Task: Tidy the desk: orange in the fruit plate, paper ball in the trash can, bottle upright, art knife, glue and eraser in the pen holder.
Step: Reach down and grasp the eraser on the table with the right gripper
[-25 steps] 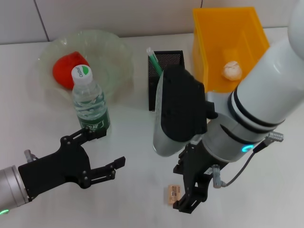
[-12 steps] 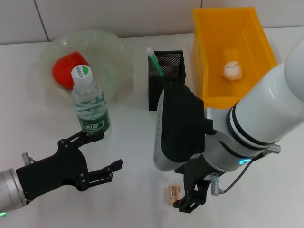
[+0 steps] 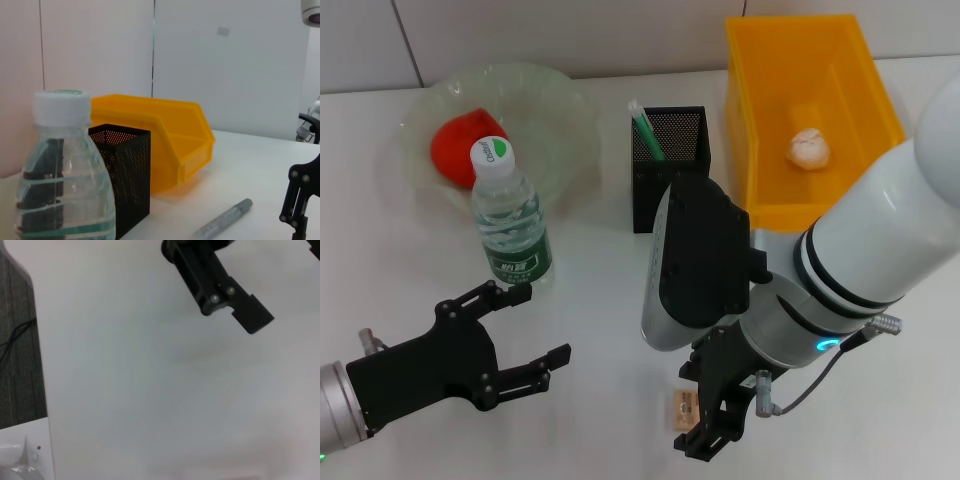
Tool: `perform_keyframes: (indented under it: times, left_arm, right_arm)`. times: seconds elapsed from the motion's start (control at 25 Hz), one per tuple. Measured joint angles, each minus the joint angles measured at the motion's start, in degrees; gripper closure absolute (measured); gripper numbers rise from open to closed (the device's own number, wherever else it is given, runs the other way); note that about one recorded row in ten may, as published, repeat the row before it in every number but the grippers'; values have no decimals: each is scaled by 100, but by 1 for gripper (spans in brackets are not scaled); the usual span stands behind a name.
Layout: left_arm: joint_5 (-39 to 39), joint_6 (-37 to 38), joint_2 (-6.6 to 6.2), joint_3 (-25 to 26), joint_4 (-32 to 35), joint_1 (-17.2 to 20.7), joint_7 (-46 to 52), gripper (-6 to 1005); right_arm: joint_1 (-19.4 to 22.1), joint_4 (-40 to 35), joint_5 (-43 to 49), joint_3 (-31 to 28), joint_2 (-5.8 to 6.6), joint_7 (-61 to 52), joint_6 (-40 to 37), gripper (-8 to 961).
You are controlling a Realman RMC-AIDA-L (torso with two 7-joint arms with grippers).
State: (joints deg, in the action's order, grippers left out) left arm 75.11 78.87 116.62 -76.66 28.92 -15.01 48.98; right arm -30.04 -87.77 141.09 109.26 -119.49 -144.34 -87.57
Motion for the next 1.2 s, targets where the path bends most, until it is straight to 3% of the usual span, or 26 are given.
perform_keyframes:
  times: [0.6,1.2]
  left_arm:
    - [39,9,1,2,-1,34,7,133]
    - [39,15,3,2,-1,43,7,133]
  right_arm:
    - [-143,327,32,-1,14,123,223,205]
    - [-249,559,26,54,-2,183,329,326]
